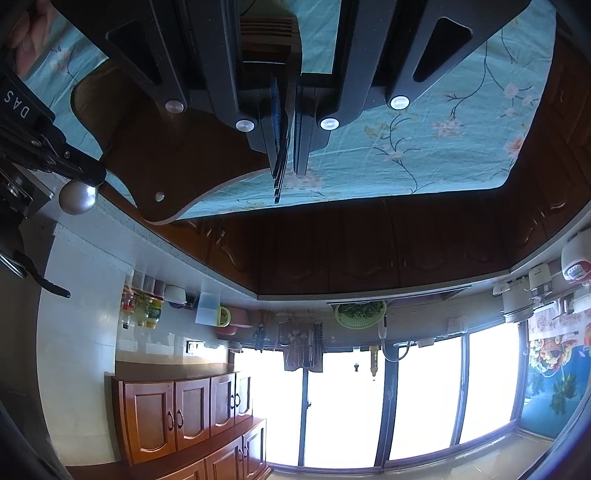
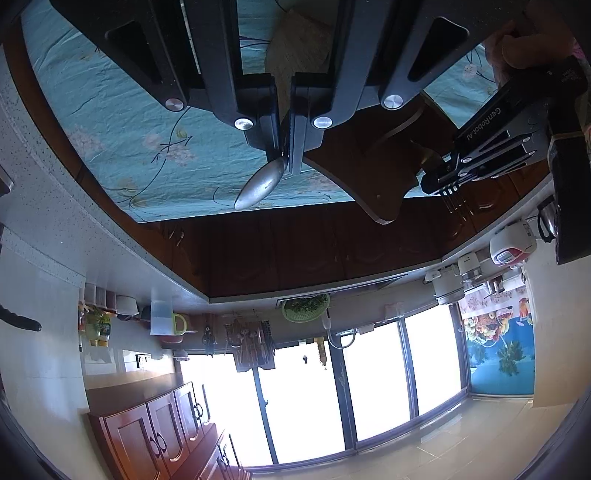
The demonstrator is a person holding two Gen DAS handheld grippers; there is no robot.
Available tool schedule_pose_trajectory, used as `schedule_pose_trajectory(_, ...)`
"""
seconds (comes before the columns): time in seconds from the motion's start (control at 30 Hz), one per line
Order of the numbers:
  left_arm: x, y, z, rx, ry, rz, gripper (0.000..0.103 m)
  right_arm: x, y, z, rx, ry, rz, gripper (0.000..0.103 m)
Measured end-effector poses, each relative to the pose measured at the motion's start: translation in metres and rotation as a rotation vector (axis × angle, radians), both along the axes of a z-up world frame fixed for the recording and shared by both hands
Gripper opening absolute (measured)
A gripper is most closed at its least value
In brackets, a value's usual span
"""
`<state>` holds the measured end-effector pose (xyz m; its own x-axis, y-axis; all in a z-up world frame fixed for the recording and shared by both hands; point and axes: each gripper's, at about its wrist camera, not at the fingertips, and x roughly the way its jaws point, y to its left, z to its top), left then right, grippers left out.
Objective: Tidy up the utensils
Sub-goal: 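Carry fork and spoon into the wooden holder and open both tools, then withdraw both open tools from the holder back over the utensil pile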
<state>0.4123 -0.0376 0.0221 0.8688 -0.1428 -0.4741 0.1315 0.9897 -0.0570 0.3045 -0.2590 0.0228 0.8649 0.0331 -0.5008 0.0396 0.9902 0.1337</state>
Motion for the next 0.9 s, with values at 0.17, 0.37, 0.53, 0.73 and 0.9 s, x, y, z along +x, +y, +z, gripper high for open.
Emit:
schedule_pose_trajectory(0.17,0.002,0.001,0.002,-0.02,0.011,0.01,0.01,-0.001,-0.002,0.001,0.01,0.003,0.002,0.007)
schedule_pose_trajectory(0.37,-0.01,0.002,0.007,-0.053,-0.005,0.023,0.038,-0.004,-0.005,0.002,0.026,0.005,-0.013,0.01)
schedule_pose_trajectory(0.53,-0.025,0.01,0.011,-0.058,-0.031,0.058,0.061,-0.014,-0.015,0.008,0.064,-0.007,-0.041,0.036)
schedule_pose_trajectory(0.73,-0.056,0.029,0.008,-0.08,-0.015,0.115,0.077,-0.036,-0.029,0.009,0.138,-0.011,-0.071,0.066)
schedule_pose_trajectory(0.9,-0.09,0.04,0.006,-0.098,0.015,0.139,0.081,-0.065,-0.032,0.009,0.19,-0.028,-0.064,0.09)
